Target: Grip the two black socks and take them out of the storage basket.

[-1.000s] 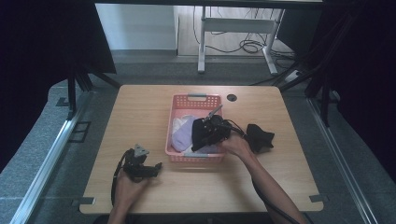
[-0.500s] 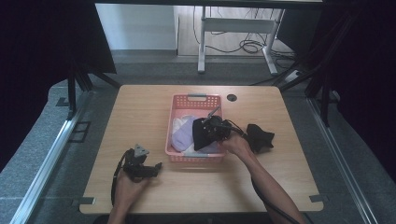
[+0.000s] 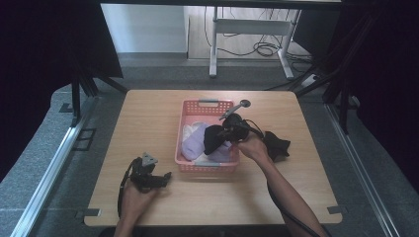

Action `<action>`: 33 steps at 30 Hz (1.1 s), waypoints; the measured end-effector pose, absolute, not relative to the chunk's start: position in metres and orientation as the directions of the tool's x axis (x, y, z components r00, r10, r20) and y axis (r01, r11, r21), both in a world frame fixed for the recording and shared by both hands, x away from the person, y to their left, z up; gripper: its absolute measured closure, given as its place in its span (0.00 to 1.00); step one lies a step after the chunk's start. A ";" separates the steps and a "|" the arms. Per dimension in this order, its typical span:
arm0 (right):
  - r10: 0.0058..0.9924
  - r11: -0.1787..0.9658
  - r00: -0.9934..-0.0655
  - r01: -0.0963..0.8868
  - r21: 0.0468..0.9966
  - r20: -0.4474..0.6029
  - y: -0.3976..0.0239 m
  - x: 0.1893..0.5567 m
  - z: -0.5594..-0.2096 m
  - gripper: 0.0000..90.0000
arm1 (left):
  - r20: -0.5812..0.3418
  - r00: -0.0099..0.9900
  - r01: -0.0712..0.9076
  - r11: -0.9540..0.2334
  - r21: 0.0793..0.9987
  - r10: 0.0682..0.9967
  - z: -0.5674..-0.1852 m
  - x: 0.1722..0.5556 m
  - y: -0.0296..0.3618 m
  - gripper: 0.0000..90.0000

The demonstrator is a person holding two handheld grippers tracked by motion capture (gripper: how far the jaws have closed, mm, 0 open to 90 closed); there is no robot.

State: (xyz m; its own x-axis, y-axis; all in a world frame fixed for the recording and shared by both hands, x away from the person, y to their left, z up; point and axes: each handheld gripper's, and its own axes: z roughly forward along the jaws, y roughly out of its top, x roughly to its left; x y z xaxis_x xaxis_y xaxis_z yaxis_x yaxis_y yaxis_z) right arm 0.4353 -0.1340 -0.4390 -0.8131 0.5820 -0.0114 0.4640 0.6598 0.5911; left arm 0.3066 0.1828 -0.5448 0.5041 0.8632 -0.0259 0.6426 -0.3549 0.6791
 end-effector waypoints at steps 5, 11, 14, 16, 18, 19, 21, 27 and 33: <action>0.586 0.616 -0.810 0.463 0.637 0.022 -0.140 0.436 -0.426 0.97 | -0.026 0.504 0.642 -0.354 0.680 0.864 -0.545 0.307 0.183 0.12; 0.591 0.586 -0.806 0.456 0.669 0.033 -0.146 0.436 -0.415 0.97 | -0.026 0.504 0.643 -0.354 0.680 0.864 -0.545 0.307 0.183 0.12; 0.592 0.559 -0.805 0.455 0.693 0.051 -0.149 0.437 -0.407 0.97 | -0.027 0.503 0.643 -0.354 0.680 0.864 -0.545 0.307 0.183 0.12; 0.591 0.542 -0.805 0.453 0.708 0.062 -0.152 0.437 -0.402 0.97 | -0.026 0.504 0.643 -0.354 0.679 0.863 -0.545 0.307 0.183 0.12; 0.589 0.538 -0.806 0.451 0.712 0.066 -0.152 0.437 -0.400 0.97 | -0.026 0.504 0.643 -0.354 0.679 0.863 -0.545 0.307 0.183 0.12; 0.589 0.532 -0.805 0.451 0.716 0.070 -0.153 0.437 -0.398 0.97 | -0.026 0.504 0.643 -0.354 0.679 0.864 -0.545 0.307 0.183 0.12; 0.589 0.508 -0.804 0.448 0.735 0.083 -0.155 0.437 -0.391 0.97 | -0.026 0.504 0.643 -0.354 0.679 0.864 -0.545 0.307 0.183 0.12; 0.589 0.488 -0.803 0.439 0.754 0.087 -0.157 0.436 -0.380 0.98 | -0.023 0.505 0.640 -0.356 0.682 0.863 -0.545 0.307 0.183 0.12; 0.591 0.457 -0.801 0.427 0.781 0.092 -0.163 0.436 -0.366 0.98 | -0.023 0.505 0.639 -0.356 0.681 0.863 -0.545 0.307 0.183 0.12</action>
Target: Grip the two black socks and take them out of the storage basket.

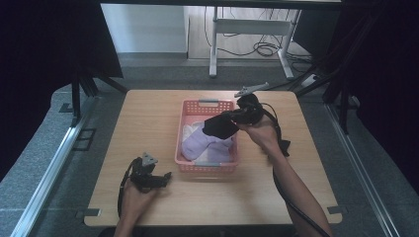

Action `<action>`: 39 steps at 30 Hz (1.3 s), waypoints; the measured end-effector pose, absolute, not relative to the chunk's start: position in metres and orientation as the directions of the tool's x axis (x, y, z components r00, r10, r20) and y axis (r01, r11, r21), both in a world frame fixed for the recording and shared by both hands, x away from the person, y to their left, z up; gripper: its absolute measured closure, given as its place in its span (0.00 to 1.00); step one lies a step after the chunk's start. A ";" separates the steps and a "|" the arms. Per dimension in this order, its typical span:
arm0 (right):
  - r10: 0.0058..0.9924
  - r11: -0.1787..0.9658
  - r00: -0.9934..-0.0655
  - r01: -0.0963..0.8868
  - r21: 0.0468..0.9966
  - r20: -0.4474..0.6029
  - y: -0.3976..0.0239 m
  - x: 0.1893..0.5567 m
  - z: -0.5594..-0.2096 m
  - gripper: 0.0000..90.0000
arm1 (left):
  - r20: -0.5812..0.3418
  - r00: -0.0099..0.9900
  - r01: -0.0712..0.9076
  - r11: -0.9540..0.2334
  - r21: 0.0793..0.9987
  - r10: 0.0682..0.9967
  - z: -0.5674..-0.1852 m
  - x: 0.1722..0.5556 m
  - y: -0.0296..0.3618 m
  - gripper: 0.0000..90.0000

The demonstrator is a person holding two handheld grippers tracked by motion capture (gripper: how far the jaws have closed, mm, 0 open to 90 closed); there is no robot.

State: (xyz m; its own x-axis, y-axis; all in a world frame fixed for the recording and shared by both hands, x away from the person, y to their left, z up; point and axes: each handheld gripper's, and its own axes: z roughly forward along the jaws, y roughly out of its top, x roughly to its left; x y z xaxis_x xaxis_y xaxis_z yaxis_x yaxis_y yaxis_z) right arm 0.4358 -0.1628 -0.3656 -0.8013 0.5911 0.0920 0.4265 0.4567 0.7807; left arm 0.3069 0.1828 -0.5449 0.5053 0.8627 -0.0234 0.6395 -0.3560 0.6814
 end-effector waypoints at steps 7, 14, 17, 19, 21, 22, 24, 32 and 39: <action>0.608 0.424 -0.789 0.420 0.803 0.092 -0.174 0.434 -0.351 0.98 | -0.021 0.506 0.639 -0.358 0.680 0.862 -0.545 0.307 0.183 0.12; 0.626 0.411 -0.776 0.416 0.812 0.081 -0.184 0.432 -0.342 0.98 | -0.022 0.506 0.640 -0.358 0.680 0.862 -0.545 0.307 0.183 0.12; 0.635 0.406 -0.769 0.412 0.816 0.072 -0.191 0.431 -0.338 0.98 | -0.022 0.506 0.640 -0.358 0.680 0.862 -0.545 0.307 0.183 0.12; 0.646 0.397 -0.760 0.413 0.819 0.070 -0.196 0.431 -0.335 0.98 | -0.022 0.506 0.640 -0.358 0.680 0.862 -0.545 0.307 0.183 0.12; 0.654 0.394 -0.754 0.413 0.821 0.066 -0.201 0.430 -0.333 0.98 | -0.022 0.506 0.640 -0.357 0.680 0.862 -0.545 0.307 0.183 0.12; 0.659 0.392 -0.749 0.415 0.821 0.064 -0.204 0.430 -0.332 0.98 | -0.022 0.506 0.640 -0.358 0.680 0.862 -0.545 0.307 0.183 0.12; 0.671 0.386 -0.739 0.420 0.821 0.062 -0.210 0.430 -0.331 0.98 | -0.022 0.506 0.640 -0.358 0.680 0.862 -0.545 0.307 0.183 0.12; 0.717 0.358 -0.695 0.441 0.823 0.061 -0.237 0.429 -0.332 0.98 | -0.024 0.505 0.639 -0.356 0.682 0.863 -0.545 0.307 0.183 0.12; 0.753 0.345 -0.656 0.460 0.818 0.051 -0.259 0.429 -0.335 0.98 | -0.024 0.505 0.640 -0.355 0.682 0.863 -0.545 0.307 0.183 0.12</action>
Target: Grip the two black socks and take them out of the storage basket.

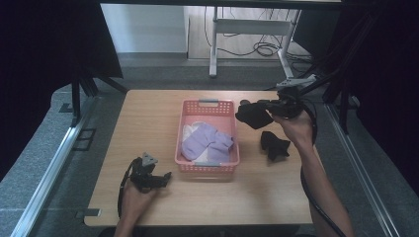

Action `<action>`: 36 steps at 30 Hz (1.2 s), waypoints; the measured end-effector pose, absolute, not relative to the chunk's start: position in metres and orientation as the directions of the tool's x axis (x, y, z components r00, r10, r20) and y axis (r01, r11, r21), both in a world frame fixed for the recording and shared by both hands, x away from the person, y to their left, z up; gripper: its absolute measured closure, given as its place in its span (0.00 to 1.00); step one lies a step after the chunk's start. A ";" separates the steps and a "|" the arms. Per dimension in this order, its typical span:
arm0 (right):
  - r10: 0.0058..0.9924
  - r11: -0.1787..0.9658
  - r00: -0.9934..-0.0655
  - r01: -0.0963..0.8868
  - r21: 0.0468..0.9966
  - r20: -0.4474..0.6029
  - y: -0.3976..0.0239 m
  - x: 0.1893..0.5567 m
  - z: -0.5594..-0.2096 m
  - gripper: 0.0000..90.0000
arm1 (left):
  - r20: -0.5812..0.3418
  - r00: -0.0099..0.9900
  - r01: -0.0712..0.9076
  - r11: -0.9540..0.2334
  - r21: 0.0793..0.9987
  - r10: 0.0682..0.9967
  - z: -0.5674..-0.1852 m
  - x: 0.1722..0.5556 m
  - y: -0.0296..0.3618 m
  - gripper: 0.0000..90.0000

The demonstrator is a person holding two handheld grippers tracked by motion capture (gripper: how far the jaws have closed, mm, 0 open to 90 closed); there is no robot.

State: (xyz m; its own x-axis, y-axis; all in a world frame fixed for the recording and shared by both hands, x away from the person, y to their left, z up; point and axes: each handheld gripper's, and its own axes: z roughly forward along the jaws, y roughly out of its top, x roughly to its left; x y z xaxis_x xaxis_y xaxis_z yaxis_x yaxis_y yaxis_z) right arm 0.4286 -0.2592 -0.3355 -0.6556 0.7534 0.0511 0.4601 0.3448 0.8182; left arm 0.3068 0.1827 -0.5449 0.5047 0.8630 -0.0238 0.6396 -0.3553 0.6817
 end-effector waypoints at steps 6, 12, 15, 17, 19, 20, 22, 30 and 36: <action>0.783 0.330 -0.620 0.481 0.812 0.049 -0.277 0.427 -0.342 0.97 | -0.026 0.503 0.643 -0.354 0.679 0.864 -0.545 0.307 0.183 0.12; 0.806 0.314 -0.589 0.507 0.803 0.056 -0.294 0.427 -0.354 0.97 | -0.026 0.504 0.643 -0.354 0.679 0.863 -0.545 0.307 0.183 0.12; 0.819 0.308 -0.570 0.527 0.792 0.061 -0.302 0.426 -0.365 0.97 | -0.026 0.504 0.643 -0.355 0.679 0.863 -0.545 0.307 0.183 0.12; 0.822 0.305 -0.566 0.533 0.789 0.064 -0.304 0.426 -0.368 0.97 | -0.026 0.504 0.643 -0.355 0.679 0.863 -0.545 0.307 0.183 0.12; 0.827 0.306 -0.559 0.542 0.783 0.064 -0.307 0.425 -0.375 0.97 | -0.026 0.504 0.643 -0.355 0.679 0.863 -0.545 0.307 0.183 0.12; 0.829 0.305 -0.556 0.550 0.777 0.068 -0.309 0.425 -0.380 0.97 | -0.026 0.504 0.643 -0.355 0.679 0.863 -0.545 0.307 0.183 0.12; 0.832 0.308 -0.550 0.559 0.770 0.066 -0.311 0.424 -0.387 0.97 | -0.025 0.504 0.642 -0.355 0.679 0.863 -0.545 0.307 0.183 0.12; 0.838 0.301 -0.536 0.606 0.736 0.098 -0.319 0.420 -0.420 0.96 | -0.029 0.501 0.642 -0.349 0.682 0.865 -0.545 0.307 0.182 0.13; 0.836 0.316 -0.538 0.633 0.707 0.109 -0.320 0.415 -0.442 0.95 | -0.029 0.500 0.642 -0.348 0.683 0.865 -0.545 0.307 0.182 0.12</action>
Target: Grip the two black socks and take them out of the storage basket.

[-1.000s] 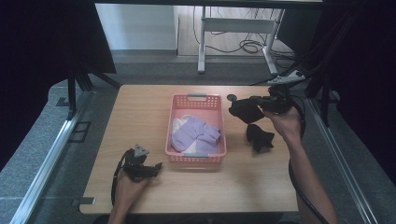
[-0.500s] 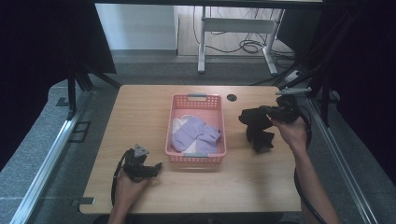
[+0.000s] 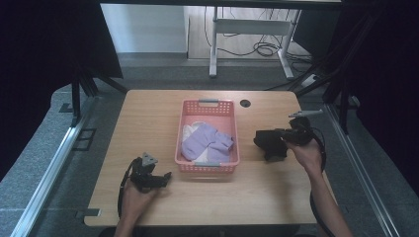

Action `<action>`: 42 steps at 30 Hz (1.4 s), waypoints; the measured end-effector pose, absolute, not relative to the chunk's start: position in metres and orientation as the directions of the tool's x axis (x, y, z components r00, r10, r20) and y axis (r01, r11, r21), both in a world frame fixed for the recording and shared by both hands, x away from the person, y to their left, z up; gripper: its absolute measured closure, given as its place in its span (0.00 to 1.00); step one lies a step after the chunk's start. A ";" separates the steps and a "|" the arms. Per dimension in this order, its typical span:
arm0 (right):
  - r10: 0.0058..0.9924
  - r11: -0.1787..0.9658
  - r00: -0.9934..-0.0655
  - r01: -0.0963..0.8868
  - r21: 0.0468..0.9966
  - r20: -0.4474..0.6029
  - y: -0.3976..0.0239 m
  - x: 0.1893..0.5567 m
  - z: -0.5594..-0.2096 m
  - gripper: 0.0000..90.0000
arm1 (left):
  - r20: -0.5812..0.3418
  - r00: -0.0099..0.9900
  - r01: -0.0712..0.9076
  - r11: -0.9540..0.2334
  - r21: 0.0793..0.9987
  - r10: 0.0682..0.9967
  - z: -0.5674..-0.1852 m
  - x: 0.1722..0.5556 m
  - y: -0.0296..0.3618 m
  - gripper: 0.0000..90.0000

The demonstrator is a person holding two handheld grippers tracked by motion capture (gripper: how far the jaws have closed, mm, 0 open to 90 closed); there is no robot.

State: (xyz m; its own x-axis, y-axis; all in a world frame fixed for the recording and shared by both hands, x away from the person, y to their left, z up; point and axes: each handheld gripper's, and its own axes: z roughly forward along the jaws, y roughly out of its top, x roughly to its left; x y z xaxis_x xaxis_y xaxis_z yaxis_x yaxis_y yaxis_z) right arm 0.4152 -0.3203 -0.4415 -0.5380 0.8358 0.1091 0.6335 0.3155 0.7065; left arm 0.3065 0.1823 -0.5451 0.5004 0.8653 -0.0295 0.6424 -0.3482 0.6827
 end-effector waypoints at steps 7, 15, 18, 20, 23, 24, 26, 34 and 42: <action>0.829 0.327 -0.545 0.650 0.686 0.121 -0.321 0.411 -0.451 0.87 | -0.029 0.500 0.642 -0.348 0.683 0.865 -0.545 0.307 0.182 0.12; 0.819 0.352 -0.566 0.626 0.696 0.095 -0.318 0.403 -0.438 0.73 | -0.029 0.501 0.642 -0.349 0.682 0.865 -0.545 0.307 0.182 0.12; 0.815 0.360 -0.572 0.622 0.695 0.089 -0.318 0.398 -0.437 0.68 | -0.029 0.501 0.642 -0.349 0.682 0.865 -0.545 0.307 0.182 0.12; 0.814 0.363 -0.575 0.615 0.700 0.083 -0.318 0.395 -0.437 0.65 | -0.029 0.501 0.643 -0.349 0.682 0.865 -0.545 0.307 0.182 0.12; 0.814 0.366 -0.575 0.612 0.701 0.078 -0.318 0.388 -0.438 0.60 | -0.029 0.501 0.643 -0.349 0.682 0.865 -0.545 0.307 0.182 0.12; 0.814 0.364 -0.576 0.608 0.706 0.076 -0.318 0.386 -0.439 0.58 | -0.029 0.501 0.642 -0.349 0.682 0.865 -0.545 0.307 0.182 0.12; 0.811 0.365 -0.580 0.603 0.710 0.075 -0.318 0.381 -0.440 0.54 | -0.029 0.501 0.642 -0.349 0.683 0.865 -0.545 0.307 0.182 0.12; 0.802 0.373 -0.593 0.586 0.719 0.068 -0.318 0.359 -0.448 0.44 | -0.031 0.498 0.643 -0.344 0.684 0.867 -0.545 0.306 0.182 0.12; 0.798 0.378 -0.599 0.574 0.726 0.059 -0.319 0.340 -0.459 0.38 | -0.033 0.495 0.643 -0.341 0.686 0.868 -0.545 0.306 0.182 0.12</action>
